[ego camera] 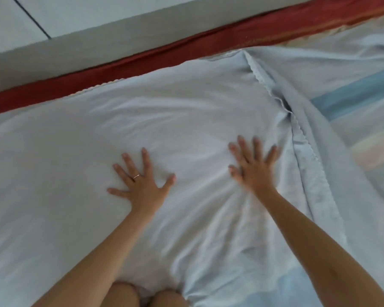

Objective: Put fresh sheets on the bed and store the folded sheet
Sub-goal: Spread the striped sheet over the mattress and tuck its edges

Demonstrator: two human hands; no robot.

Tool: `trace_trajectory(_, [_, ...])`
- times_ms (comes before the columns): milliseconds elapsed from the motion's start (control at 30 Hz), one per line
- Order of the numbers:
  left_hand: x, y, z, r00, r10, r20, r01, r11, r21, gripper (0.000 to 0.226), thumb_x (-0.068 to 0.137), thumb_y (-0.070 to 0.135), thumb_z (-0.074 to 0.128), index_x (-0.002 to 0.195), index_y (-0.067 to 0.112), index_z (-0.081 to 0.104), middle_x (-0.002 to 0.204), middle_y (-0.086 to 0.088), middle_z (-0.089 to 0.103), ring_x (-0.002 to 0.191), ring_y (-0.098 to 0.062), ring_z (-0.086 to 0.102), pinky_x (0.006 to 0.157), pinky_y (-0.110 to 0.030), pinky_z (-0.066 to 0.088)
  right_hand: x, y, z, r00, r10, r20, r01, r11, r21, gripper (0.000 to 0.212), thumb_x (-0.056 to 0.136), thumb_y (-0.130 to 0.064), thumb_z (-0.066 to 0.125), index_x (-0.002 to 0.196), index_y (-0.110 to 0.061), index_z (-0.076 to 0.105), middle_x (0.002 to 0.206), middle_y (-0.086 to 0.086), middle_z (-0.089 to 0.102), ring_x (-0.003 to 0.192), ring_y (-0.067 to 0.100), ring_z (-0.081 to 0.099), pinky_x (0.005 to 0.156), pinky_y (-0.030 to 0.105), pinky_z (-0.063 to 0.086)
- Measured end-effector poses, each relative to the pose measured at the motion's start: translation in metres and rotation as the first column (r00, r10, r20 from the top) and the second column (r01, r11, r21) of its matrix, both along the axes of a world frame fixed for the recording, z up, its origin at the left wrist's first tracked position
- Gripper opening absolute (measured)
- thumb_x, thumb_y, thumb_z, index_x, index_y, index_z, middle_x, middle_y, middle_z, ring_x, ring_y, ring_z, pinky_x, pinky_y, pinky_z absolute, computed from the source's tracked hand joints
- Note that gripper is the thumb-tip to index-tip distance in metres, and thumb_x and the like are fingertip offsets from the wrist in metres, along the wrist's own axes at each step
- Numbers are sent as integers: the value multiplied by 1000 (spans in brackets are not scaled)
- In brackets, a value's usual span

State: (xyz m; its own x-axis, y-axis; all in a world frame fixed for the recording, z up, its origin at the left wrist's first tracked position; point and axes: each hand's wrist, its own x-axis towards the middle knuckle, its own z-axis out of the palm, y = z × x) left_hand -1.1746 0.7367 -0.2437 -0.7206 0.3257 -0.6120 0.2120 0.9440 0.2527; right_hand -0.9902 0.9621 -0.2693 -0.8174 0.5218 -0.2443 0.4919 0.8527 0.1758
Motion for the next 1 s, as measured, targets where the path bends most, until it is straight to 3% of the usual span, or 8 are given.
trace_trajectory(100, [5, 50, -1, 997, -66, 42, 65, 998, 5, 126, 59, 81, 57, 132, 39, -38, 147, -8, -40, 136, -37, -32, 93, -78, -6, 46, 84, 23, 841, -538, 47, 528, 838, 139, 64, 93, -59, 12, 151, -33, 0, 160, -2, 5, 146, 29, 2, 104, 73, -5])
trace_trajectory(167, [8, 93, 3, 992, -108, 63, 109, 994, 1, 136, 53, 81, 62, 132, 37, -40, 145, -9, -43, 135, -37, -34, 94, -78, -7, 55, 103, 36, 770, -636, 60, 624, 769, 142, 61, 97, -50, 18, 150, -31, -6, 160, -1, -2, 146, 28, -7, 106, 71, -7])
trace_trajectory(267, [14, 161, 15, 984, -150, 98, 148, 989, 24, 145, 49, 78, 68, 137, 32, -37, 145, -9, -42, 135, -36, -34, 94, -77, -5, 53, 99, 38, 847, -530, 30, 523, 843, 124, 61, 100, -28, 33, 150, -31, -2, 159, 1, -4, 146, 32, -5, 109, 61, -9])
trace_trajectory(333, [15, 208, 22, 980, -144, 138, 141, 990, 31, 152, 44, 78, 72, 139, 27, -36, 146, -9, -41, 135, -35, -34, 95, -77, -5, 50, 96, 37, 852, -523, 27, 514, 844, 151, 71, 93, -15, 48, 150, -29, 7, 159, 7, 6, 144, 36, 11, 113, 54, 10])
trace_trajectory(467, [13, 261, 25, 981, 10, 193, 5, 997, -76, 170, 28, 72, 80, 139, 15, -35, 145, -17, -41, 134, -37, -36, 103, -69, -9, 51, 125, 51, 804, -595, -9, 587, 790, 176, 81, 81, -9, 61, 148, -29, 22, 140, 18, 33, 106, 35, 53, 81, 40, 50])
trace_trajectory(567, [14, 273, 17, 984, -8, 179, 46, 978, -206, 165, 32, 73, 78, 144, 8, -24, 149, -21, -30, 138, -38, -27, 108, -64, -8, 55, 160, 57, 782, -623, 7, 619, 779, 102, 81, 86, -1, 53, 146, -35, 9, 134, 15, 29, 92, 29, 61, 64, 34, 52])
trace_trajectory(733, [8, 276, 11, 873, -197, 446, 288, 947, -145, 116, 55, 74, 71, 145, 14, 29, 151, -11, 29, 138, -28, 29, 114, -42, 22, 30, 229, 84, 791, -610, 38, 606, 791, 87, 71, 90, 3, 46, 145, -35, 22, 126, 14, 38, 79, 33, 62, 59, 33, 36])
trace_trajectory(1000, [8, 281, 6, 963, -9, 268, 89, 954, -286, 170, 27, 73, 80, 143, 0, -22, 151, -25, -19, 139, -42, -20, 107, -68, 5, -19, 341, 92, 939, -338, -69, 341, 940, 33, 50, 88, 4, 48, 133, -17, 46, 120, 19, 44, 91, 41, 56, 68, 43, 43])
